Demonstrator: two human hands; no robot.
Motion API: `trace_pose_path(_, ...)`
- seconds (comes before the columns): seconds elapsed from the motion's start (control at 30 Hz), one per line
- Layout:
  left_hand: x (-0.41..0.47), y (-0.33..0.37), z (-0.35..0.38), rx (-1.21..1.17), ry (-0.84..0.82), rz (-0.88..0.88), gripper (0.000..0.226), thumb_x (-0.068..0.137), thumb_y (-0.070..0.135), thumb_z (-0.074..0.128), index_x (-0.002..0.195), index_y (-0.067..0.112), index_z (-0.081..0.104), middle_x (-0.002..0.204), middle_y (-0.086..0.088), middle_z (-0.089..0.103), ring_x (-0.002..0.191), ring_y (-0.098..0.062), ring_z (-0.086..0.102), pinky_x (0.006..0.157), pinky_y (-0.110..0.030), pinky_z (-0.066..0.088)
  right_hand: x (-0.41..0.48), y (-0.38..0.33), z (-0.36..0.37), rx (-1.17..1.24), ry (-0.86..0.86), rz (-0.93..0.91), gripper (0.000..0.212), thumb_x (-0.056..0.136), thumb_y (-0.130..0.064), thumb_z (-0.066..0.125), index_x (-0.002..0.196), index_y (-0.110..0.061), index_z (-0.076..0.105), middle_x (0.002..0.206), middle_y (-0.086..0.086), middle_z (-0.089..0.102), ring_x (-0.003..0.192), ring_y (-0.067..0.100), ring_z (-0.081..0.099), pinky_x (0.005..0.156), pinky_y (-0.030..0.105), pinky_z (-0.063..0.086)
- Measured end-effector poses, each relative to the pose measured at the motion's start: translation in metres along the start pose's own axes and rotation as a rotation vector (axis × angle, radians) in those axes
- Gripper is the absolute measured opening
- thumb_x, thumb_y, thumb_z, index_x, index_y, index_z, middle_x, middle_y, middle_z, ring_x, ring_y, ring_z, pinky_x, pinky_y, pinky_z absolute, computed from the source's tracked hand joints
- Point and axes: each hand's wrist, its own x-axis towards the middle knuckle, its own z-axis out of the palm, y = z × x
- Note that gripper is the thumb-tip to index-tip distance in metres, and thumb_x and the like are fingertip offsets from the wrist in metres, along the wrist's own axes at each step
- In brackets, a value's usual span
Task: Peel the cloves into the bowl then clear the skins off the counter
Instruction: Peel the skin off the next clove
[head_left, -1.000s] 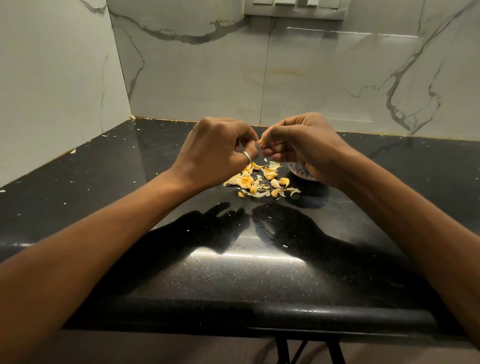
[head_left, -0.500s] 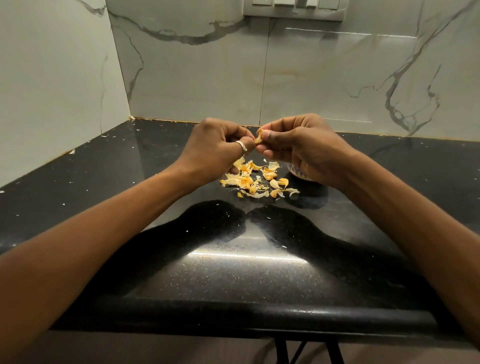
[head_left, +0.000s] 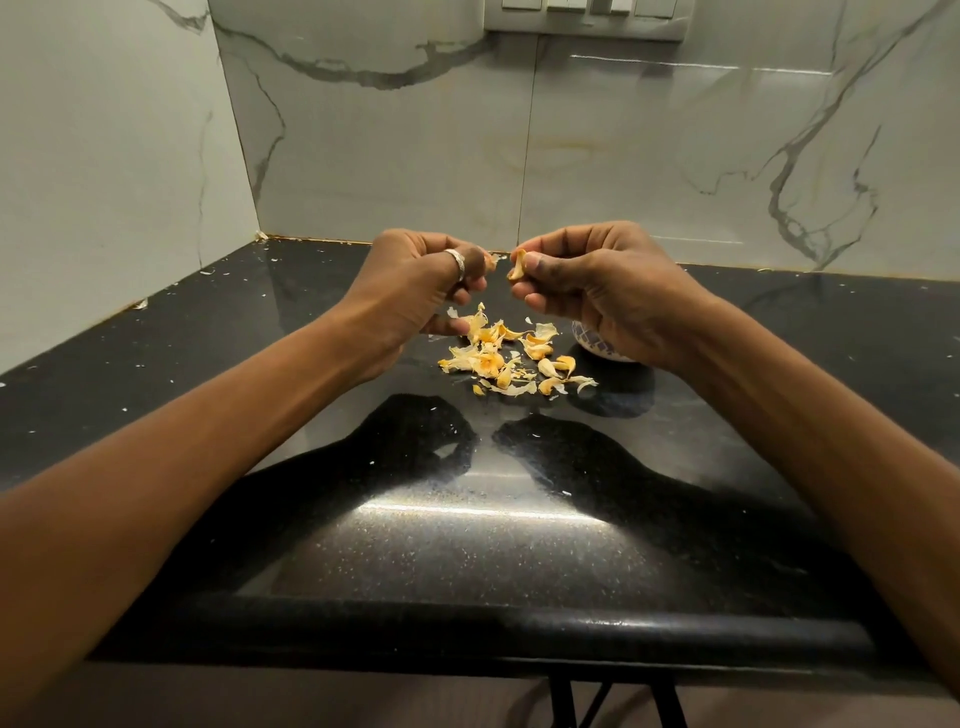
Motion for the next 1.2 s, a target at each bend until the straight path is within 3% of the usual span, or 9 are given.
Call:
trace_pose_path(0.13,-0.001,-0.001,0.003,0.083,0.001,0.039,0.015,0.095,0.019,0.067,0.088,0.006,0.069,0.076,-0.006,0.063,0.059,-0.005,0.056,0.048,-0.024,0.052,0.001,0.001,-0.001,-0.027,0.004,-0.009,0.014,0.094,0.003,0.059,0.105,0.002,0.068,0.089,0.014,0.072,0.078,0.019,0.071,0.074,0.028,0.061)
trace_pose_path(0.27,-0.001,-0.003,0.002,0.174,0.020,0.128,0.006,0.093,0.011,0.066,0.093,0.011,0.073,0.088,-0.007,0.067,0.066,-0.008,0.058,0.051,-0.023,0.053,0.001,0.003,-0.002,-0.116,0.006,-0.032,0.015,0.094,0.001,0.061,0.107,0.001,0.068,0.093,0.015,0.072,0.081,0.020,0.070,0.074,0.029,0.061)
trace_pose_path(0.43,0.000,-0.004,0.002,0.223,0.037,0.151,0.012,0.094,0.013,0.064,0.096,0.007,0.074,0.082,-0.007,0.072,0.060,-0.006,0.057,0.050,-0.023,0.051,-0.001,0.005,0.000,-0.247,-0.010,-0.098,0.019,0.094,-0.004,0.062,0.111,0.002,0.068,0.097,0.015,0.071,0.080,0.016,0.070,0.071,0.026,0.060)
trace_pose_path(0.63,0.000,-0.005,0.003,0.192,-0.002,0.104,0.011,0.094,0.012,0.067,0.097,0.006,0.074,0.087,-0.012,0.072,0.064,-0.008,0.059,0.053,-0.029,0.058,0.002,0.011,0.001,-0.550,0.019,-0.279,0.011,0.094,-0.010,0.066,0.104,-0.007,0.071,0.094,0.011,0.075,0.085,0.018,0.074,0.071,0.026,0.061)
trace_pose_path(0.83,-0.001,-0.004,0.002,0.149,-0.022,0.053,0.009,0.095,0.011,0.065,0.097,0.006,0.073,0.084,-0.007,0.071,0.064,-0.007,0.059,0.051,-0.026,0.057,0.005,0.018,0.003,-0.863,0.085,-0.544,0.009,0.093,-0.011,0.070,0.102,-0.010,0.072,0.082,-0.001,0.072,0.070,0.007,0.071,0.067,0.028,0.061)
trace_pose_path(1.2,-0.002,-0.003,0.002,0.063,-0.053,-0.008,0.009,0.096,0.011,0.064,0.098,0.007,0.072,0.080,-0.004,0.069,0.066,-0.007,0.062,0.052,-0.023,0.055,0.004,0.022,0.005,-0.852,0.112,-0.561,0.010,0.093,-0.008,0.069,0.102,-0.010,0.073,0.084,-0.001,0.074,0.074,0.006,0.072,0.072,0.032,0.062)
